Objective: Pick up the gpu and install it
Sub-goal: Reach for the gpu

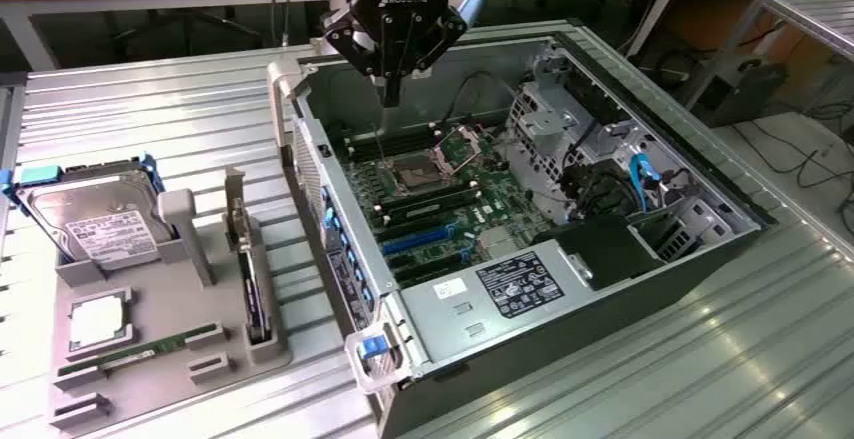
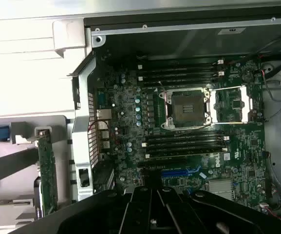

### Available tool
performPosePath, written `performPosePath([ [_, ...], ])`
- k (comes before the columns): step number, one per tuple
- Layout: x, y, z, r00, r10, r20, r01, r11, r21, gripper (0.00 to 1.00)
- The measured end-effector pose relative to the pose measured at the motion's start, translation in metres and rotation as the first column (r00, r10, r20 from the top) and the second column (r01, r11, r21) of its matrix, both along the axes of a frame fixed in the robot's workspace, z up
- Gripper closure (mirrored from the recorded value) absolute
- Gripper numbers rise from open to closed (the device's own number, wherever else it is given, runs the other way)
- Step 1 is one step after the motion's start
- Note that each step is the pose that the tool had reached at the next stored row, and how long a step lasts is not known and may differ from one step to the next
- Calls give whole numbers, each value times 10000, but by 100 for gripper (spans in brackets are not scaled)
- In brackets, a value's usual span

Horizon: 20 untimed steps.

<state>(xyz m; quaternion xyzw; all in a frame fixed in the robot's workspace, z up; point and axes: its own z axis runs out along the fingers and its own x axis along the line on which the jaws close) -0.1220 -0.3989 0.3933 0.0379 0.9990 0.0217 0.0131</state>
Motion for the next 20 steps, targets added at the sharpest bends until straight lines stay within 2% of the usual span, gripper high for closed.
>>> performPosePath([
  [11,-1,-6,1,10000,0,-2,0,10000,-2,89],
  [13,-6,-35,1,10000,0,-1,0,10000,-1,89],
  [20,-149,-205,-1,10000,0,0,0,10000,-1,89],
])
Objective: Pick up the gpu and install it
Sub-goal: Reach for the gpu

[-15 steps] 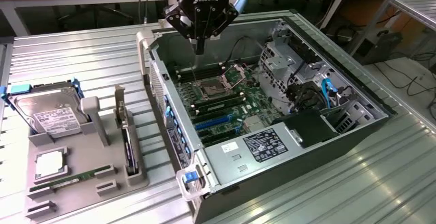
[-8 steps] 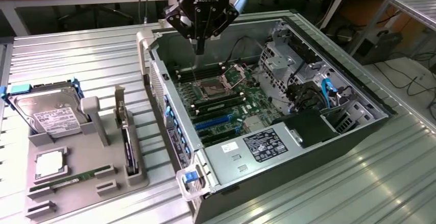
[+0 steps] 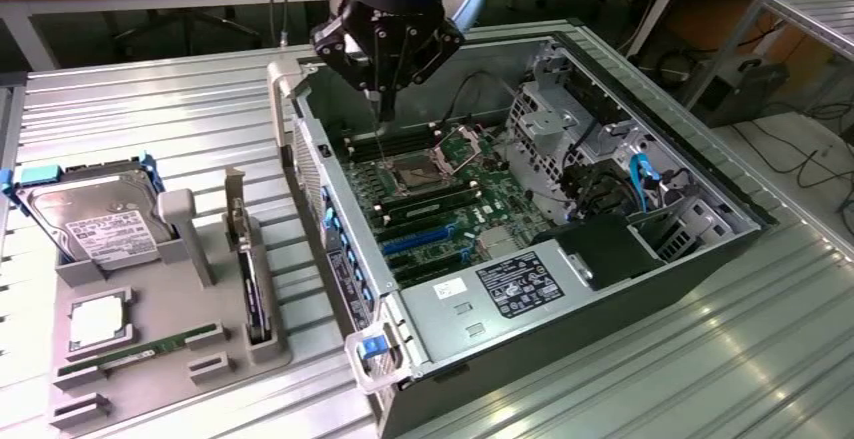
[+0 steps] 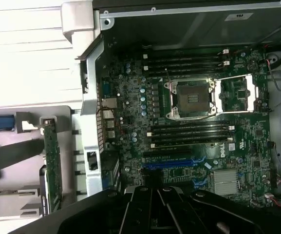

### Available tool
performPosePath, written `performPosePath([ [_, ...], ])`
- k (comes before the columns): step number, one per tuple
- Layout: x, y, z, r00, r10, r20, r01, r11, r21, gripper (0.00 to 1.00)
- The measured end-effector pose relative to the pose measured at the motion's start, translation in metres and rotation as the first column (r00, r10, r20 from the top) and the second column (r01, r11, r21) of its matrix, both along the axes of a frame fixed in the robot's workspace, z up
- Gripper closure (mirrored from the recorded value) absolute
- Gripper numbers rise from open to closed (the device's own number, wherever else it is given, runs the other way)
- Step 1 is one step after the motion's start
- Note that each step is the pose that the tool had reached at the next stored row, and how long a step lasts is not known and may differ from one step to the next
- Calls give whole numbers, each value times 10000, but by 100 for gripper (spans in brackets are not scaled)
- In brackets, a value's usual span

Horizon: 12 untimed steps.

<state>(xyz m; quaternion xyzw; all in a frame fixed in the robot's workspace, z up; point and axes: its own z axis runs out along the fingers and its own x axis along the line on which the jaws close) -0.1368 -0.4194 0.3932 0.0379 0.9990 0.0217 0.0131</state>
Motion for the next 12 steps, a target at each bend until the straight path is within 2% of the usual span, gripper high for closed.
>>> performPosePath([
  [5,-272,-128,-5,10000,-1,0,1,10000,0,89],
  [12,-561,-244,-18,10000,-1,1,1,10000,1,89],
])
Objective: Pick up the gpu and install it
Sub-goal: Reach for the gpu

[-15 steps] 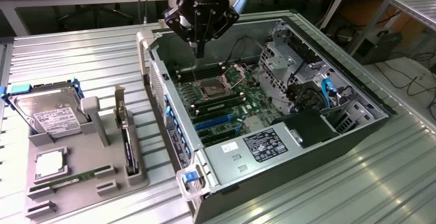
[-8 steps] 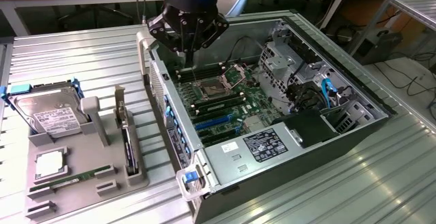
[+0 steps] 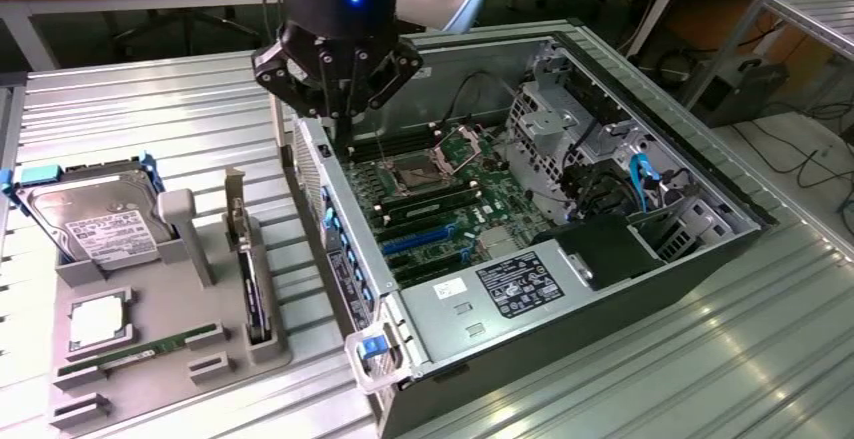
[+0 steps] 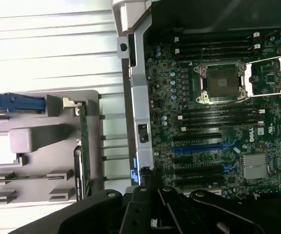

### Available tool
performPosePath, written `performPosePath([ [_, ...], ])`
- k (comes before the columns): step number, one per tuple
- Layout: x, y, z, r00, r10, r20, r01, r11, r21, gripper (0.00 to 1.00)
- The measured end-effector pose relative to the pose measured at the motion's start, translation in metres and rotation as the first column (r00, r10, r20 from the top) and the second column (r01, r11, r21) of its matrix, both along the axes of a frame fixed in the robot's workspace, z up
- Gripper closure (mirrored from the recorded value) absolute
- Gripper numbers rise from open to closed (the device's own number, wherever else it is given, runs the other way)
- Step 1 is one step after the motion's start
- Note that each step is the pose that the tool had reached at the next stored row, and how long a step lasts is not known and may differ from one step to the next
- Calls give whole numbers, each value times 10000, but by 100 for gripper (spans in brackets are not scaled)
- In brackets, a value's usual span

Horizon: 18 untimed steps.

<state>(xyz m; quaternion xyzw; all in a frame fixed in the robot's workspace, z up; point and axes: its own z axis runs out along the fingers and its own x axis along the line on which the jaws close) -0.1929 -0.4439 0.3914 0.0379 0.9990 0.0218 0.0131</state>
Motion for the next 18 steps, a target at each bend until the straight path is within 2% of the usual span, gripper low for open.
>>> performPosePath([
  [2,-71,-27,-8,10000,2,-1,-2,10000,-2,89],
  [5,-275,-73,-62,10000,1,-1,-1,10000,-1,89],
  [16,-827,-114,-284,10000,1,-1,-1,10000,-3,89],
  [18,-839,-114,-295,10000,0,-3,0,10000,-8,89],
])
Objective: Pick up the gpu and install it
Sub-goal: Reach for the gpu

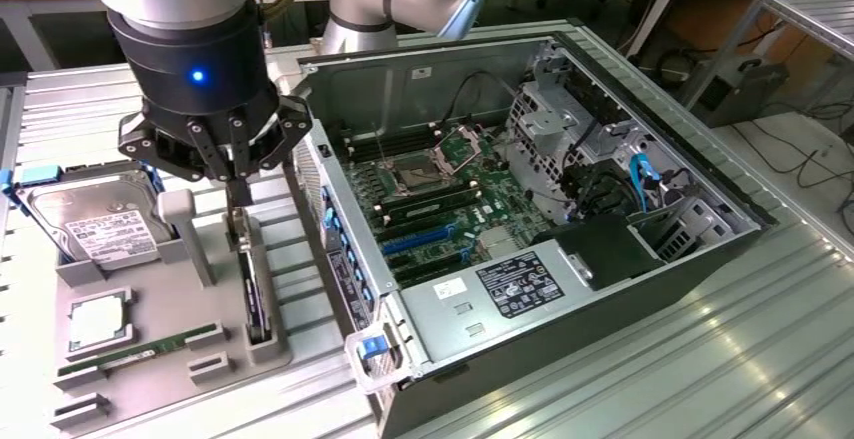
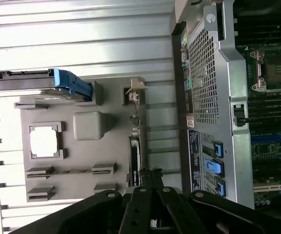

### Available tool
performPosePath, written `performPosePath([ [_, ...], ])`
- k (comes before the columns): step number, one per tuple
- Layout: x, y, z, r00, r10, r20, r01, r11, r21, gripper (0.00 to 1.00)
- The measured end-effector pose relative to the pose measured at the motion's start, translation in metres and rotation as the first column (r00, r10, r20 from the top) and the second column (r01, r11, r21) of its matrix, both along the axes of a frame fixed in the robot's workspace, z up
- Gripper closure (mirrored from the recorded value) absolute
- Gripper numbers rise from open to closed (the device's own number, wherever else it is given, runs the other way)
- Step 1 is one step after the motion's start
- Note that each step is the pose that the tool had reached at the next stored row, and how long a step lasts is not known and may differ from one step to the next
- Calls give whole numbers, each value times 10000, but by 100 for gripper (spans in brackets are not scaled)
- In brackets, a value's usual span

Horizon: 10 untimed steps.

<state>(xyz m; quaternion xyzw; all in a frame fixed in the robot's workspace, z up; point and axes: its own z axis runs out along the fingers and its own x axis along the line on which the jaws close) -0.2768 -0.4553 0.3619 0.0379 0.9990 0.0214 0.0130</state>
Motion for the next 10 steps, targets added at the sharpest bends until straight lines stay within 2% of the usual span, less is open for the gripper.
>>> performPosePath([
  [10,0,0,-1,10000,0,0,0,10000,0,89],
])
